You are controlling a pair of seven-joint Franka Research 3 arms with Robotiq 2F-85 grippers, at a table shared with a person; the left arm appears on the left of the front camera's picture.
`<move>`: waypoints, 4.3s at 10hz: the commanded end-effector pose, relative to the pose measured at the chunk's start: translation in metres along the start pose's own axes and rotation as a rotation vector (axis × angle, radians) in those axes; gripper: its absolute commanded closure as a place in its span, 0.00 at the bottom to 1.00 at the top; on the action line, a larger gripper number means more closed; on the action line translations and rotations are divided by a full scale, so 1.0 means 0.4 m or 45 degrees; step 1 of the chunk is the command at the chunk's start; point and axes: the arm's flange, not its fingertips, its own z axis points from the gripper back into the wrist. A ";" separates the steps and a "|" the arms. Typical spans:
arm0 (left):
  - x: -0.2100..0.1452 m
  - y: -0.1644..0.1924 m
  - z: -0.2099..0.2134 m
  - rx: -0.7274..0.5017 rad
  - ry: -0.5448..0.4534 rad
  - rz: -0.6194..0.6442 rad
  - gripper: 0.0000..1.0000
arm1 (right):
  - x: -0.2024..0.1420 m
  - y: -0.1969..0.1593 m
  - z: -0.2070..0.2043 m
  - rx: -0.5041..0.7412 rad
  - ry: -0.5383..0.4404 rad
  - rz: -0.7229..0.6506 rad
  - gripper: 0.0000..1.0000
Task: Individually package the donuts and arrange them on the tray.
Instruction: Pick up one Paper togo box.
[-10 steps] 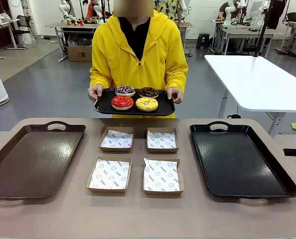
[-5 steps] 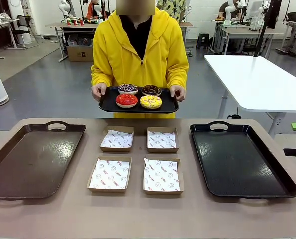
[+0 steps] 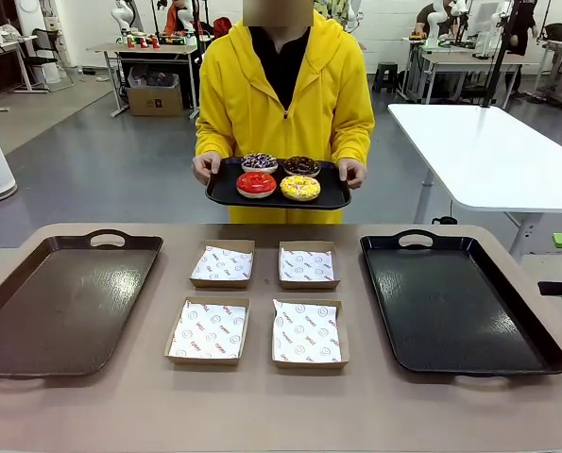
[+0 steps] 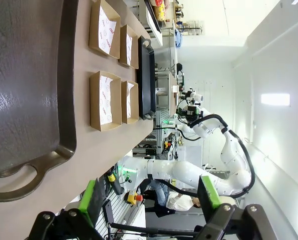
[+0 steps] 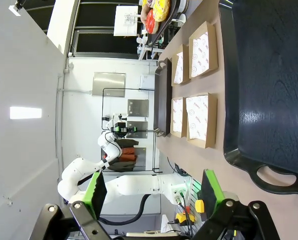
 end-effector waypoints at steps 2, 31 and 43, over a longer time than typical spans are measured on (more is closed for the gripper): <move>-0.001 0.001 0.002 -0.015 -0.017 -0.008 0.00 | 0.003 0.004 -0.001 0.022 -0.006 -0.006 0.00; -0.001 0.001 0.002 -0.015 -0.017 -0.008 0.00 | -0.174 0.277 -0.860 -1.483 0.324 0.396 0.00; -0.001 0.001 0.002 -0.015 -0.017 -0.008 0.00 | -0.111 0.099 -1.055 -1.722 0.259 0.378 0.00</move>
